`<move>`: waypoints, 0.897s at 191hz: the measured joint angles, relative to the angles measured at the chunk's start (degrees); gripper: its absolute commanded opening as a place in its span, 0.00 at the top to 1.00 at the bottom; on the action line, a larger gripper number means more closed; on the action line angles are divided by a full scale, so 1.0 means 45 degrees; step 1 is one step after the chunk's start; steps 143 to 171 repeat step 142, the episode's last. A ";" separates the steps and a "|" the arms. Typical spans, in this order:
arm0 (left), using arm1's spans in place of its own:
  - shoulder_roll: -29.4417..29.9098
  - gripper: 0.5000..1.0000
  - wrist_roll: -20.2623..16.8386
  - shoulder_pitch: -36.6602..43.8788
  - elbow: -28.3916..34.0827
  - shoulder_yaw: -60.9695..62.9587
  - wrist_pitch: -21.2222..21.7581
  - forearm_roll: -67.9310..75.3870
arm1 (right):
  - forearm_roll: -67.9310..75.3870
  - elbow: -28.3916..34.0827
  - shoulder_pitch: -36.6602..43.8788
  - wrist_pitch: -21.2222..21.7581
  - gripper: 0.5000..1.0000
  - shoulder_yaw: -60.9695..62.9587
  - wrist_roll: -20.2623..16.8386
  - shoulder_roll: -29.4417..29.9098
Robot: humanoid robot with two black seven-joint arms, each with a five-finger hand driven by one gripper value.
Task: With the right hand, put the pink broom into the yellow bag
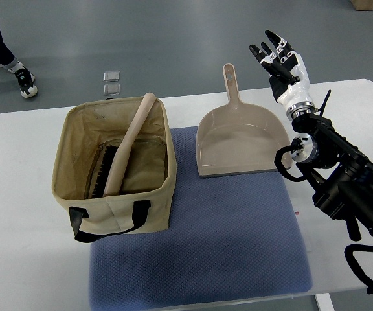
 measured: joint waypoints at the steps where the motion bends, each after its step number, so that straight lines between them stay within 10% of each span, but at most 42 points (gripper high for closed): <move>1: 0.0000 0.00 0.0000 0.0000 0.0001 0.0000 0.0000 0.0000 | 0.0023 -0.0004 -0.0007 0.0001 0.14 0.0000 0.0001 0.0000; 171: 0.0000 0.00 0.0000 0.0007 -0.0011 0.0003 0.0000 0.0000 | 0.0964 -0.0052 -0.0462 0.0244 0.14 0.0516 0.0633 0.0011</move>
